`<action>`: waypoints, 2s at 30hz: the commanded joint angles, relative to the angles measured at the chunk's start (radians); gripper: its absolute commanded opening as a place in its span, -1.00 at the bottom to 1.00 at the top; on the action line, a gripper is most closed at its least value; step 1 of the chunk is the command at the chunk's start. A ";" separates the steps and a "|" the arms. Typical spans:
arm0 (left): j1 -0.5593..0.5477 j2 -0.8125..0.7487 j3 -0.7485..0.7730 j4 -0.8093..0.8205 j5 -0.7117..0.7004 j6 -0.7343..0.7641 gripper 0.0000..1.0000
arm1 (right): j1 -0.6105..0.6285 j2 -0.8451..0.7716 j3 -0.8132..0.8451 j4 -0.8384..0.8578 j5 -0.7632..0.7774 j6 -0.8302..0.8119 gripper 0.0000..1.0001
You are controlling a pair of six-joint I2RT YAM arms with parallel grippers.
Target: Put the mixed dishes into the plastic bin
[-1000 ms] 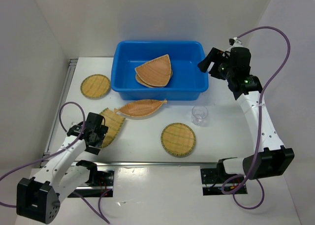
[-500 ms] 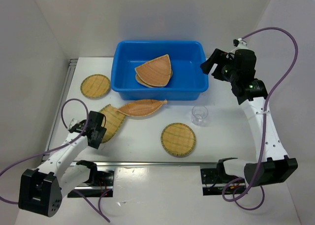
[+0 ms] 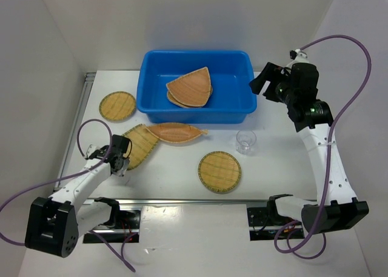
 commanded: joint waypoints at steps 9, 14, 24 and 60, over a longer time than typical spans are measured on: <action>0.006 -0.041 0.044 -0.063 -0.030 -0.016 -1.00 | -0.003 -0.062 0.050 -0.019 0.010 -0.025 0.70; 0.006 -0.200 0.104 -0.170 -0.068 -0.048 -1.00 | -0.003 -0.042 0.041 -0.001 -0.015 -0.025 0.70; 0.024 -0.279 0.156 -0.187 -0.088 -0.048 -1.00 | -0.003 -0.021 0.032 0.019 -0.073 -0.015 0.70; 0.024 0.140 0.095 0.052 -0.045 -0.149 0.03 | -0.003 -0.027 -0.026 0.031 -0.231 -0.031 0.70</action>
